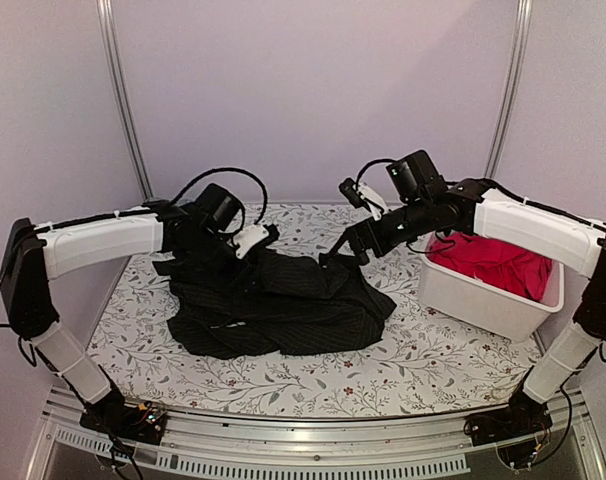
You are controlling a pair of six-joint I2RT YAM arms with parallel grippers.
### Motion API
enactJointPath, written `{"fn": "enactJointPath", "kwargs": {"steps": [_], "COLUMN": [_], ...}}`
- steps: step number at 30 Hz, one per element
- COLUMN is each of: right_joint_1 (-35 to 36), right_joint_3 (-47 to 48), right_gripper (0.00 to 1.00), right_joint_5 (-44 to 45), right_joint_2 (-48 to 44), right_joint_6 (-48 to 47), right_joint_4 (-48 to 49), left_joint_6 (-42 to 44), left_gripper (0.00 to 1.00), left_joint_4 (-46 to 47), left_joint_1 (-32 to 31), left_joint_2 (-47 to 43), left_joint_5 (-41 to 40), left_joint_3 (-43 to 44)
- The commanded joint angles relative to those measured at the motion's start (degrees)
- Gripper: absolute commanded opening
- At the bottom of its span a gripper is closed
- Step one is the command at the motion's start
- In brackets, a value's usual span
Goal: Fold and stack the mixed laundry pile
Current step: Adjust the crumpled shirt at the center of the board, then flatten out the crumpled shirt at the center of the board.
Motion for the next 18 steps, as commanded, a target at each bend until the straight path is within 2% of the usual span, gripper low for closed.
{"fn": "enactJointPath", "kwargs": {"steps": [1, 5, 8, 10, 13, 18], "right_joint_1": [-1.5, -1.8, -1.7, -1.1, 0.7, 2.8], "right_joint_3": [6.1, 9.5, 12.9, 14.5, 14.9, 18.0], "right_gripper": [0.90, 0.86, 0.84, 0.84, 0.84, 0.84], "right_joint_5": [-1.4, -4.9, -11.4, -14.2, -16.5, -17.4], "right_joint_2": [9.1, 15.8, 20.2, 21.8, 22.1, 24.3], "right_joint_6": [-6.0, -11.5, -11.5, -12.0, -13.5, -14.6], "right_joint_4": [2.4, 4.2, 4.6, 4.7, 5.5, 4.2], "left_joint_6": [-7.5, -14.3, -18.6, -20.2, -22.4, -24.2], "left_gripper": [0.77, 0.81, 0.84, 0.85, 0.93, 0.93], "left_joint_4": [5.8, 4.4, 3.1, 2.2, 2.3, -2.8], "left_joint_1": [10.0, 17.8, 22.3, 24.3, 27.7, 34.6], "left_joint_2": [-7.0, -5.9, -4.9, -5.1, -5.9, -2.5], "left_joint_5": [1.3, 1.0, 1.6, 1.7, 1.3, 3.1], "left_joint_3": [-3.2, -4.0, -3.0, -2.2, -3.0, -1.8]}}
